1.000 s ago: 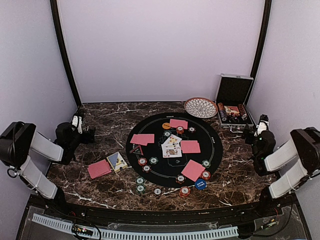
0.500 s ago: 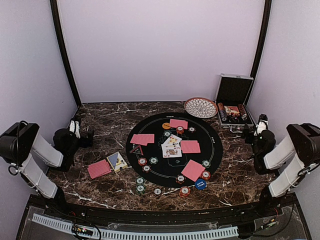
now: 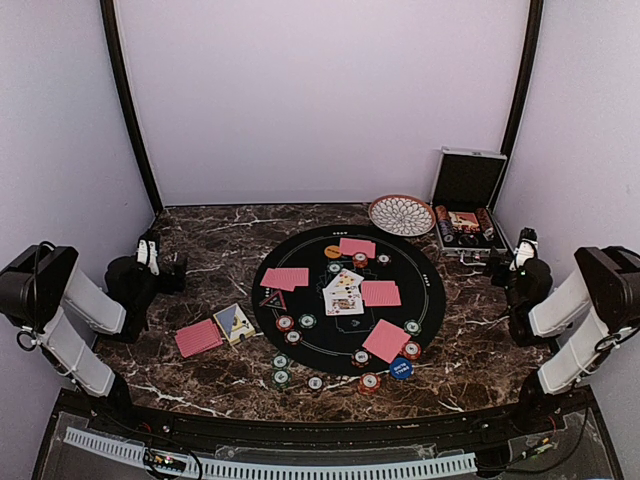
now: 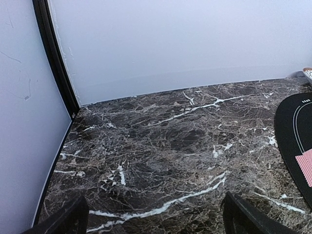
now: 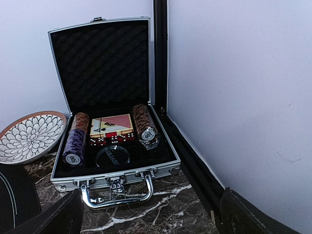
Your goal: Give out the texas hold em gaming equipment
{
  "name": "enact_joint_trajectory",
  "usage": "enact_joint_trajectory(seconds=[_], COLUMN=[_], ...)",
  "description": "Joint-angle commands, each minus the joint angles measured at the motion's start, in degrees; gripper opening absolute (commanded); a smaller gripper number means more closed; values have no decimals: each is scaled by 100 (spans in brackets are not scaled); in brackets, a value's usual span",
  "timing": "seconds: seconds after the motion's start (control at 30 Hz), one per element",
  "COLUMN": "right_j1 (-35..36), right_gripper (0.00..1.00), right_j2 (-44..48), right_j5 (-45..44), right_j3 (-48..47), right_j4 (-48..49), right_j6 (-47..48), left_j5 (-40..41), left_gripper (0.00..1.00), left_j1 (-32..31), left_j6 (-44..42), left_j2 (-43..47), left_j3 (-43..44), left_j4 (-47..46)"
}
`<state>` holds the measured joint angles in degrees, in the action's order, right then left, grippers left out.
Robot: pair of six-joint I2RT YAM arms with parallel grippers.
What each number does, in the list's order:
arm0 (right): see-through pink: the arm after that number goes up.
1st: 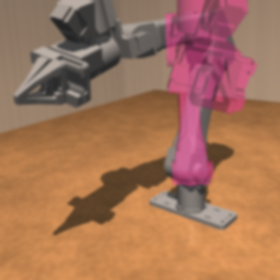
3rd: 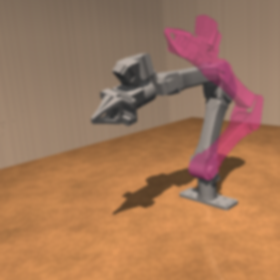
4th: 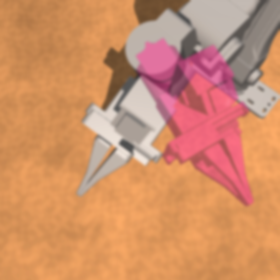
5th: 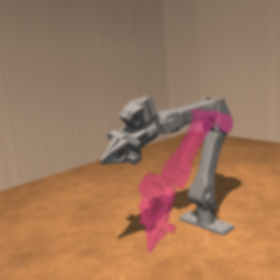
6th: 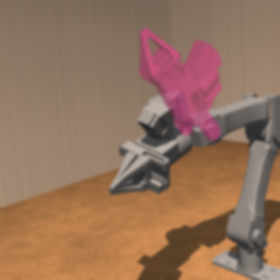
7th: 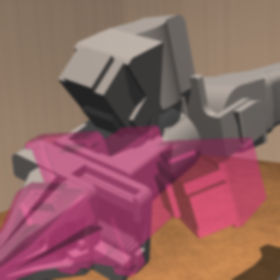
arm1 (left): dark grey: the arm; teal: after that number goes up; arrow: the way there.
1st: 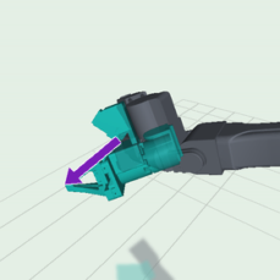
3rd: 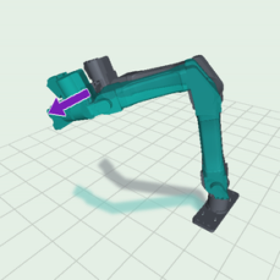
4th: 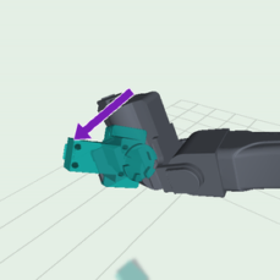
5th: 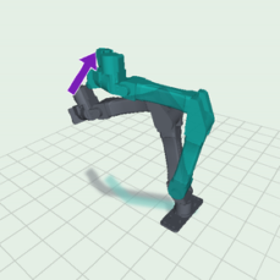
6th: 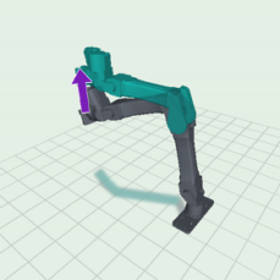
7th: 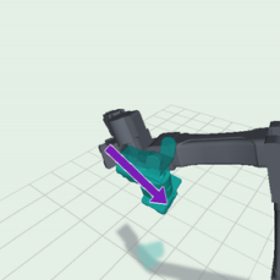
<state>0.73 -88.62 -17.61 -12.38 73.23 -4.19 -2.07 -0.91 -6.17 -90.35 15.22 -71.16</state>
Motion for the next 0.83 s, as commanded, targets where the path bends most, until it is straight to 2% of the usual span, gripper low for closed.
enact_joint_trajectory(seconds=[0.0, 0.8], right_j1=[-14, -8], right_gripper=[99, 99], right_j2=[20, 20], right_j5=[24, 46], right_j3=[-36, -40], right_j4=[190, 181], right_j6=[-65, -48], left_j5=[40, 40], left_gripper=[99, 99], left_j1=[29, 29], left_j6=[53, 50], left_j2=[26, 26], left_j3=[5, -1], left_j4=[-181, -188])
